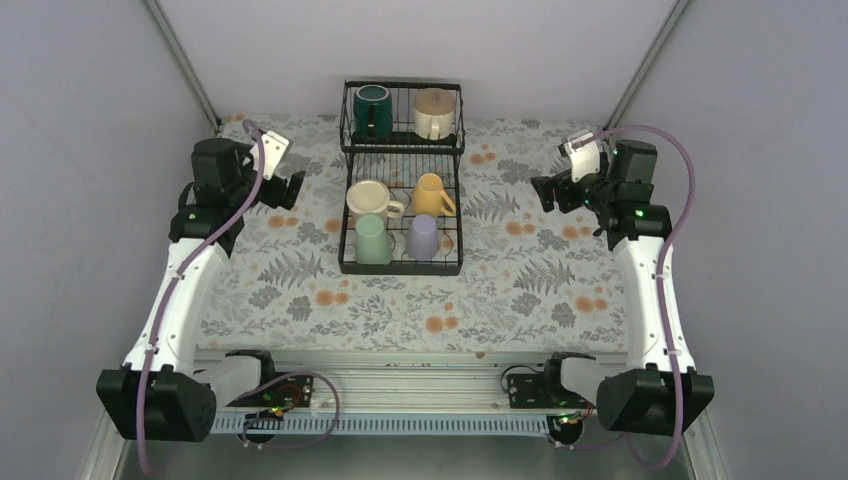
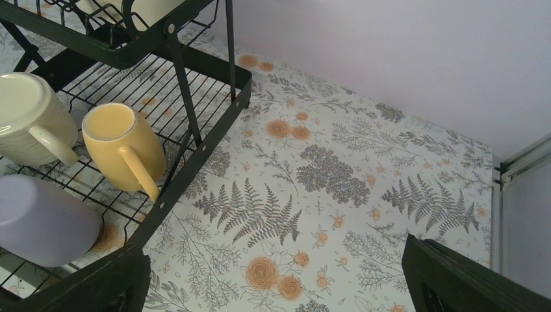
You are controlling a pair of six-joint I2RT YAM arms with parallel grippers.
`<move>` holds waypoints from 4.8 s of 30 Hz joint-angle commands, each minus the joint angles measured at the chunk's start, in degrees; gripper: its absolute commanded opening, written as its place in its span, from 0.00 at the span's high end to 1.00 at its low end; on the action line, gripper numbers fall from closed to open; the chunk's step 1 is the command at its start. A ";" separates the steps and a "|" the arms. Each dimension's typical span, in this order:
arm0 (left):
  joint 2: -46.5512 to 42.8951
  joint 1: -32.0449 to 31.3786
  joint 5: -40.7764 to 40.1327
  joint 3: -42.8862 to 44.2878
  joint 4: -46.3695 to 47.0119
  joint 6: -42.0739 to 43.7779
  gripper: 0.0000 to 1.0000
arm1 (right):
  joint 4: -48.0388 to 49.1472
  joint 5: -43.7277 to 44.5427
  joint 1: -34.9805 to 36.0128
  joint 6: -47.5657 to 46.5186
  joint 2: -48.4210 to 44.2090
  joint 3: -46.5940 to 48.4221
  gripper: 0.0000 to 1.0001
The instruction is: Unload the cups from the dish rack
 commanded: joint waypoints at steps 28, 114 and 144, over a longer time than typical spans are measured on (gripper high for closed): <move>17.43 -26.61 1.82 7.77 -20.07 11.60 0.02 | 0.21 1.05 0.65 -2.84 0.60 -6.58 0.00; 39.79 -35.31 14.23 57.05 -10.38 1.10 0.67 | -24.46 -64.95 9.38 -3.44 32.75 38.68 0.50; 27.14 -32.41 -6.90 41.35 -5.71 8.89 0.00 | -28.09 -30.25 1.50 -8.08 20.92 29.61 0.97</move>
